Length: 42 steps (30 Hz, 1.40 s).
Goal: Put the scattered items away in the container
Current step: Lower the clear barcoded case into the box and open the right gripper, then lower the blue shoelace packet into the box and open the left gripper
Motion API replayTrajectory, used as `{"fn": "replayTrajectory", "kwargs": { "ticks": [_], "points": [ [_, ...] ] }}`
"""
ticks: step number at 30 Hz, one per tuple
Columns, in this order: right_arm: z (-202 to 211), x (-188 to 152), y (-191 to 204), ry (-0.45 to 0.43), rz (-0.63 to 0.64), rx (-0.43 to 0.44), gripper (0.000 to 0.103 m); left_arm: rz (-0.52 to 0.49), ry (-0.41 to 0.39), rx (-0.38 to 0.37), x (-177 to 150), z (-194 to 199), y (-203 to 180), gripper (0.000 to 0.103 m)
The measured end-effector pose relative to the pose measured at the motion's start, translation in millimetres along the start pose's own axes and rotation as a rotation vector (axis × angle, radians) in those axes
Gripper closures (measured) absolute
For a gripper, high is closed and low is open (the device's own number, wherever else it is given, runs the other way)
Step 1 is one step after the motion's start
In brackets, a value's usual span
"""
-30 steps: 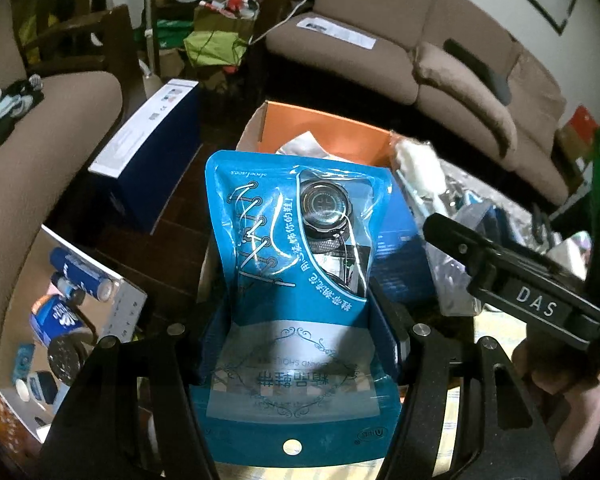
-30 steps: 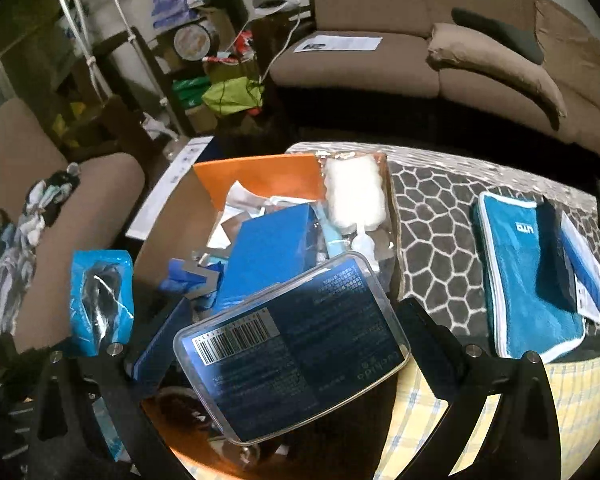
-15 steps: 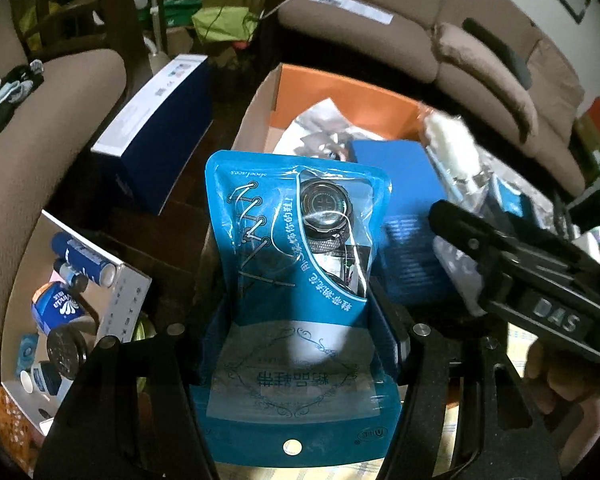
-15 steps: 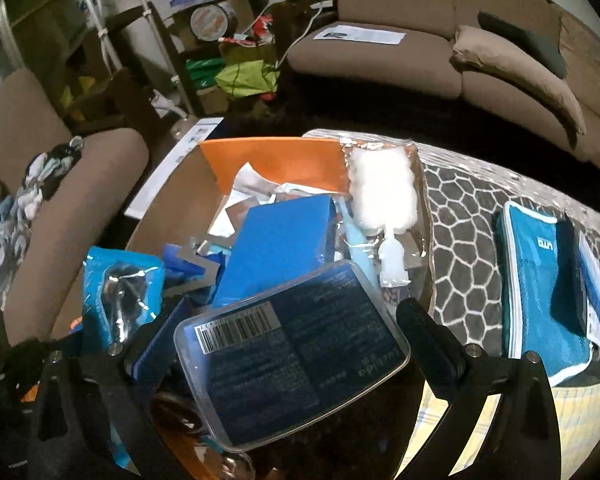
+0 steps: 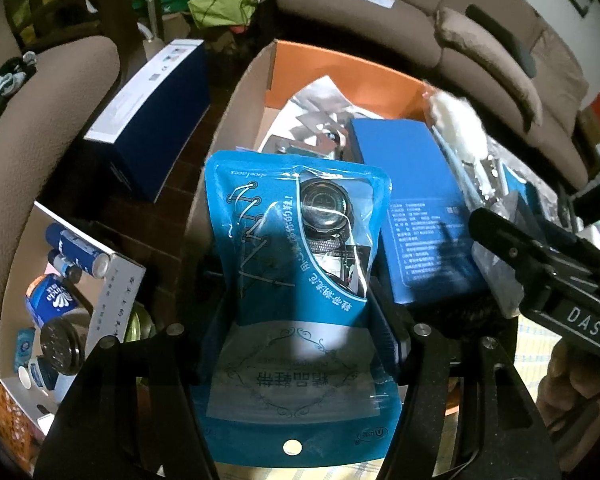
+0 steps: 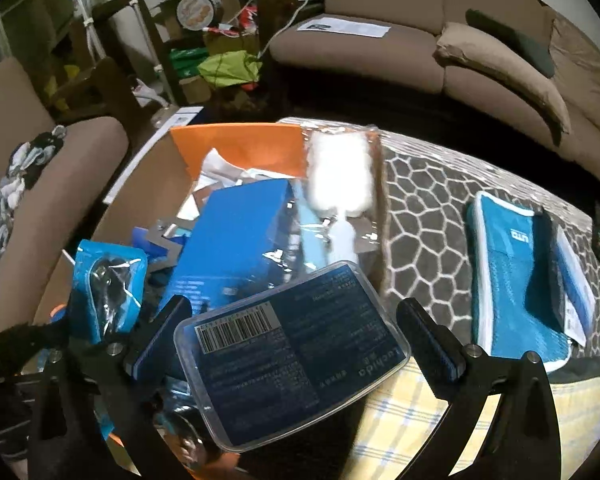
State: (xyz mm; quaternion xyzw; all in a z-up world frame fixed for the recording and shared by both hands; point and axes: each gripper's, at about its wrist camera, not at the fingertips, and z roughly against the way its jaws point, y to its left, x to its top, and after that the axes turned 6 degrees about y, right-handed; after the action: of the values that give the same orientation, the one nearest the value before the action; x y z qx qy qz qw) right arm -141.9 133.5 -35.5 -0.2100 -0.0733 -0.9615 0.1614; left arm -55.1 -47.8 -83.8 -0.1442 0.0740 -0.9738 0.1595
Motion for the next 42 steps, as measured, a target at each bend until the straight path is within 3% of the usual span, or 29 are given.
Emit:
{"fn": "replayTrajectory", "kwargs": {
  "ticks": [8, 20, 26, 31, 32, 33, 35, 36, 39, 41, 42],
  "points": [
    [4.0, -7.1, -8.7, 0.032, -0.003, -0.007, 0.000, -0.017, 0.014, 0.015, -2.4, -8.9, -7.1, 0.042],
    [34.2, -11.9, -20.2, 0.011, -0.033, 0.148, 0.004, 0.021, 0.023, -0.057, 5.9, -10.0, 1.8, 0.042],
    [55.8, -13.3, -30.9, -0.030, -0.060, 0.133, 0.004, 0.053, 0.008, -0.136, 9.9, 1.9, 9.4, 0.042],
    [59.2, -29.7, -38.6, -0.004, -0.060, 0.080, 0.006, 0.073, -0.012, -0.132, 11.9, 11.6, 18.3, 0.042],
    [58.9, -33.3, -39.3, 0.001, -0.054, 0.080, 0.018, 0.078, -0.016, -0.128, 12.6, 12.7, 20.6, 0.042],
    [58.7, -37.7, -39.1, 0.004, -0.041, 0.098, 0.039, 0.086, -0.021, -0.122, 13.3, 13.8, 23.2, 0.042],
    [54.8, -46.3, -42.5, 0.033, -0.039, 0.145, 0.060, 0.096, -0.027, -0.105, 15.3, 13.7, 27.2, 0.042],
    [52.6, -49.7, -46.2, 0.044, -0.055, 0.156, 0.065, 0.094, -0.028, -0.092, 16.0, 13.1, 27.6, 0.041],
    [47.4, -54.9, -53.2, 0.044, -0.078, 0.169, 0.066, 0.051, -0.015, 0.002, 17.4, 5.5, 20.5, 0.038],
    [39.1, -54.2, -51.9, 0.054, -0.088, 0.181, 0.071, 0.034, 0.002, 0.010, 16.0, 1.0, 13.6, 0.036],
    [36.3, -52.8, -49.1, 0.057, -0.084, 0.186, 0.072, 0.032, 0.014, 0.012, 15.1, -0.8, 11.4, 0.029]
  ]
}}
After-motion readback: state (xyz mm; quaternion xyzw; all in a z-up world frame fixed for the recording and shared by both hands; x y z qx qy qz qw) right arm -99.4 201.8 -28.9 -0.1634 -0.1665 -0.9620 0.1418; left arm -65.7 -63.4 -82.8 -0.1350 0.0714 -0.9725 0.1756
